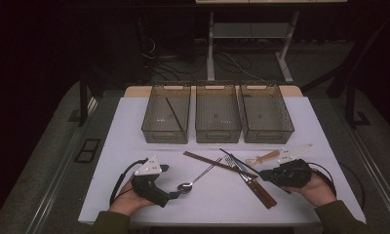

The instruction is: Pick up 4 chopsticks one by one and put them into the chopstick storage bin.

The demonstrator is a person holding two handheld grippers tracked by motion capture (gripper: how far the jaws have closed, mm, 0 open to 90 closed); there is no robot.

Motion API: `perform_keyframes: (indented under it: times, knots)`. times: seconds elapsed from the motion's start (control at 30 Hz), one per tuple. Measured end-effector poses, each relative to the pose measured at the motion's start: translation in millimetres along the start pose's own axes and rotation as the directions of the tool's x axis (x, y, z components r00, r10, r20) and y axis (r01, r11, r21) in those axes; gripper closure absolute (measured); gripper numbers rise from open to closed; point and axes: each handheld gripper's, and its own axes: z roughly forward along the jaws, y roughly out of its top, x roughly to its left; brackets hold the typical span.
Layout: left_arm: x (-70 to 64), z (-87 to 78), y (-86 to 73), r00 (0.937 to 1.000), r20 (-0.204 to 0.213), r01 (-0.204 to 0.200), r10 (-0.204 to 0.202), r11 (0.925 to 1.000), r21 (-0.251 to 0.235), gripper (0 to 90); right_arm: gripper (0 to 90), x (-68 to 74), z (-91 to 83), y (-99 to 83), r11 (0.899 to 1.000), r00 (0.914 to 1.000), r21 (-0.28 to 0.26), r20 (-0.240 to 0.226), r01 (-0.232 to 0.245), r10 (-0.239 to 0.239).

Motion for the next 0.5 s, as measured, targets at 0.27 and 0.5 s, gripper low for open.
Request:
perform_keyframes:
  times: [0.27,0.5]
  knots:
    - [0.6,0.4,-0.1,1.0,-0.001,-0.001,0.001,1.0,0.003,0.0,85.4,-0.5,5.9,12.4,0.999,0.9998,-0.03,0.014,-0.012,0.012]
    - [0.2,0.8,0.0,1.0,-0.002,-0.002,0.002,1.0,0.009,0.0,85.4,-3.1,8.8,21.9,0.998,0.9993,-0.062,0.019,-0.032,0.033]
